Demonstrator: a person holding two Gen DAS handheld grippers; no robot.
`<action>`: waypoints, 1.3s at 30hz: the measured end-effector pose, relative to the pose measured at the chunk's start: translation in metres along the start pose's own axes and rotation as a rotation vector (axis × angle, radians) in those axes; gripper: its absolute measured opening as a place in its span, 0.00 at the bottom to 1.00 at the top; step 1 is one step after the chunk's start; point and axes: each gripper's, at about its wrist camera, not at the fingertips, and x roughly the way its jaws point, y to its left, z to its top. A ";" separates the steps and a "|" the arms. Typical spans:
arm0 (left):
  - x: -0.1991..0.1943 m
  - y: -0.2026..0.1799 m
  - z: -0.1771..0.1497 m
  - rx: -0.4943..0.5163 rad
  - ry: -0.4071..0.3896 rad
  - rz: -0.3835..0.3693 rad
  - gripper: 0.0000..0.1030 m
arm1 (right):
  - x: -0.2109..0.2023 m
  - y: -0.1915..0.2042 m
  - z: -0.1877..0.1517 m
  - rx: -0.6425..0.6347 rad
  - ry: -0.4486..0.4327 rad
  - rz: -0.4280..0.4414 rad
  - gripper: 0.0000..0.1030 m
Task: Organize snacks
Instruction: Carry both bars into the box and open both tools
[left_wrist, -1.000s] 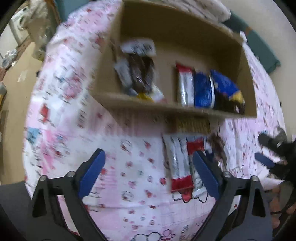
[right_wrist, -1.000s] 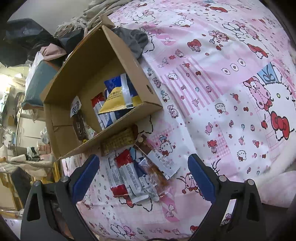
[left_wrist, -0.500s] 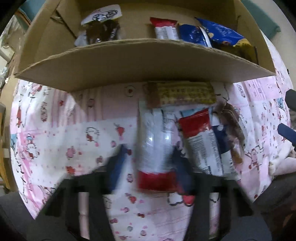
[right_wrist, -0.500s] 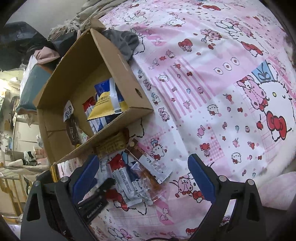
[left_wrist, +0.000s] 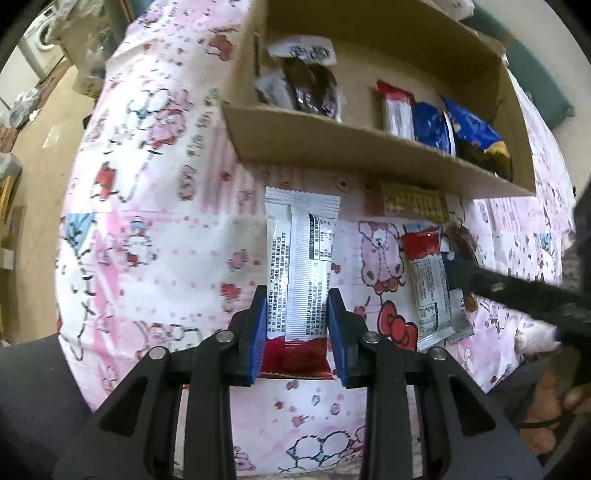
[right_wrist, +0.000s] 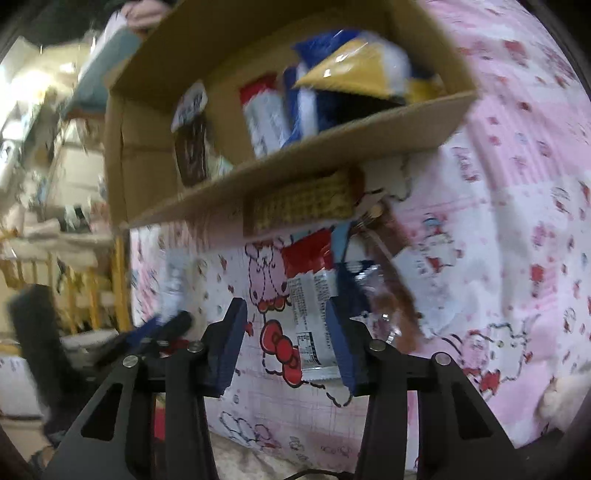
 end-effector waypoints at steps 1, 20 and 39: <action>-0.003 0.003 -0.001 -0.010 -0.004 0.002 0.26 | 0.005 0.003 0.000 -0.015 0.011 -0.025 0.45; 0.000 0.006 0.002 -0.028 -0.070 0.053 0.26 | 0.015 0.021 -0.014 -0.186 0.019 -0.152 0.30; -0.032 0.009 -0.001 -0.008 -0.148 0.130 0.26 | -0.041 0.038 -0.023 -0.190 -0.074 -0.002 0.30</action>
